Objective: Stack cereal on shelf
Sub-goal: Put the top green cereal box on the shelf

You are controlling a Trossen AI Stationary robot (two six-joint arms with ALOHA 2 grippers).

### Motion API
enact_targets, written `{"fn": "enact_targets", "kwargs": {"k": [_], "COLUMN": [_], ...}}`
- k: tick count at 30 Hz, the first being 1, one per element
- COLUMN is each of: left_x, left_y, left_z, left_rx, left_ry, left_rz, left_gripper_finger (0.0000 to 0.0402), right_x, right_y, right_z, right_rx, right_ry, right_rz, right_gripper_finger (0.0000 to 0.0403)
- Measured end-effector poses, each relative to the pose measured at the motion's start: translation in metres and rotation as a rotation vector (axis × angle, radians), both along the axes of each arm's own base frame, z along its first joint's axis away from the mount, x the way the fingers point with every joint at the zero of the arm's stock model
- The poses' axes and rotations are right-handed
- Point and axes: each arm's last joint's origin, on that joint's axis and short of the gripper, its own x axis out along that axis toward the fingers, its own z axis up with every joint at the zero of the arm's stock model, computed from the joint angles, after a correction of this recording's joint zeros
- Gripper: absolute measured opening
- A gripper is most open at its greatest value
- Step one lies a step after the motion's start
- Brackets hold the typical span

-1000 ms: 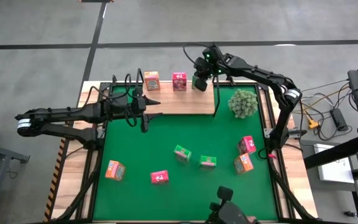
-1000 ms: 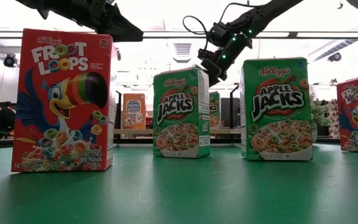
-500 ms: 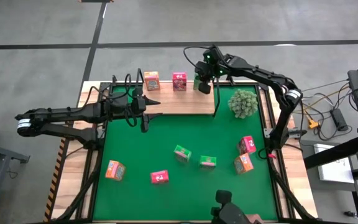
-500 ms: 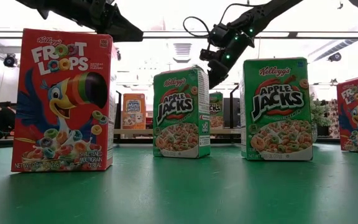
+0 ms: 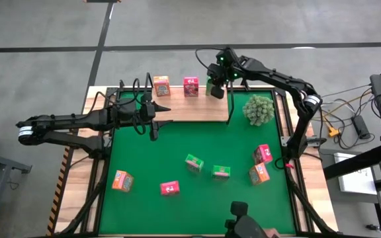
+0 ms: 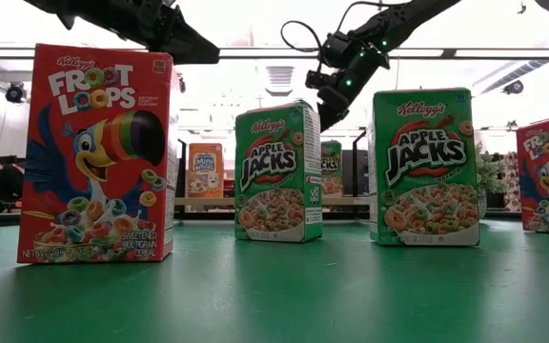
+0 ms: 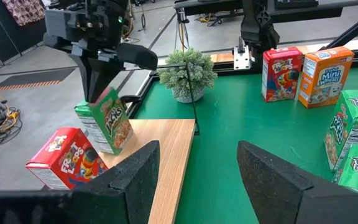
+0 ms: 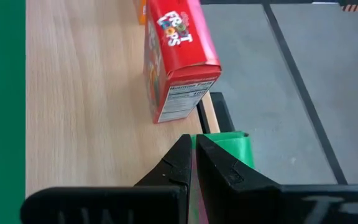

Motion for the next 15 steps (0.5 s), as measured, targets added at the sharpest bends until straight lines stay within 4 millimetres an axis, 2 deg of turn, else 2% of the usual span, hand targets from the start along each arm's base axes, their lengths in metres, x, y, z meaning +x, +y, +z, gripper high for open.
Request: {"fn": "enact_targets", "kwargs": {"k": [9,15], "left_x": [0.0,0.0], "left_y": [0.0,0.0], "left_z": [0.0,0.0], "left_rx": [0.0,0.0], "left_ry": [0.0,0.0], "left_rz": [0.0,0.0], "left_gripper_finger": [0.0199,0.0199], "right_x": [-0.001,-0.008], "right_y": [0.015,0.021], "right_z": [0.016,0.011], "right_rx": [0.059,0.085], "right_ry": [0.046,0.181], "right_rz": [-0.003,-0.037], "right_gripper_finger": [0.0013,0.0013]}}
